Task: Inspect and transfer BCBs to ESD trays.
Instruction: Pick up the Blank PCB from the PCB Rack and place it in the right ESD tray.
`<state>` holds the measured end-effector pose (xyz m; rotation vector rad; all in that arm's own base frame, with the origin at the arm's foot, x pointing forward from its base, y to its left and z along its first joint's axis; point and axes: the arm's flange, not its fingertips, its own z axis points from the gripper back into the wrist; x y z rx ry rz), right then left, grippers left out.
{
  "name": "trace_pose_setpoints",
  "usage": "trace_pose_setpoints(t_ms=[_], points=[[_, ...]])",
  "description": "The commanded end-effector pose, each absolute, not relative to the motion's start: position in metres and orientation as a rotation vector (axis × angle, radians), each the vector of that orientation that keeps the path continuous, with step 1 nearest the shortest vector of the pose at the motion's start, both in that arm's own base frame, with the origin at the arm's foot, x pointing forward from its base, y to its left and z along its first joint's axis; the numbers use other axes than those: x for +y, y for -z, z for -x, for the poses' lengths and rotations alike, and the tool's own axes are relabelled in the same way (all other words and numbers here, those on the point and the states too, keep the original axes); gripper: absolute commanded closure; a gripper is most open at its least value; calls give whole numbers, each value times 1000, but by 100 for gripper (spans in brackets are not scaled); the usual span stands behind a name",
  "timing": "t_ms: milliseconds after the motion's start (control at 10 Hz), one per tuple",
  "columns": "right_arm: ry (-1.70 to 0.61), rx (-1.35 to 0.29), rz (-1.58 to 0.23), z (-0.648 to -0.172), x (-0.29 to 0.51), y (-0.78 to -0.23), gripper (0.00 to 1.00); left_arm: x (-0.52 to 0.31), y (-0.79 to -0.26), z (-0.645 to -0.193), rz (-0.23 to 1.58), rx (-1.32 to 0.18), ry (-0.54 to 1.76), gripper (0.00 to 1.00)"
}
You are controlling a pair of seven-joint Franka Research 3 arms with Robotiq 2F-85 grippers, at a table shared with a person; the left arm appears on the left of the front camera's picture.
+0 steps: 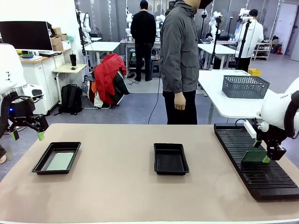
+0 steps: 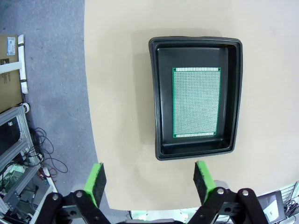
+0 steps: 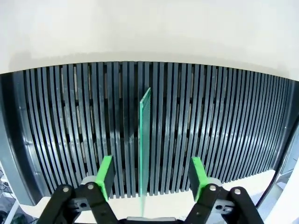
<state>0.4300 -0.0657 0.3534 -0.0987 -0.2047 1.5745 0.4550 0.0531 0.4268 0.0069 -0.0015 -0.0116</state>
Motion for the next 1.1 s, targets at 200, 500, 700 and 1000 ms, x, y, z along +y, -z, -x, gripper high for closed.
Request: trace_pose_setpoints(t_ms=[200,500,700,1000], points=[[-1598,-220,80,-422,-70,-351,34,53,-426,-455,-7,-2,10,0],[-1598,-221,77,-419,-71,-352,54,53,-426,-455,-7,-2,10,0],[-1597,-225,76,-418,-71,-351,64,53,-426,-455,-7,-2,10,0],[-1592,-224,70,-415,-73,-349,73,53,-426,-455,-7,-2,10,0]])
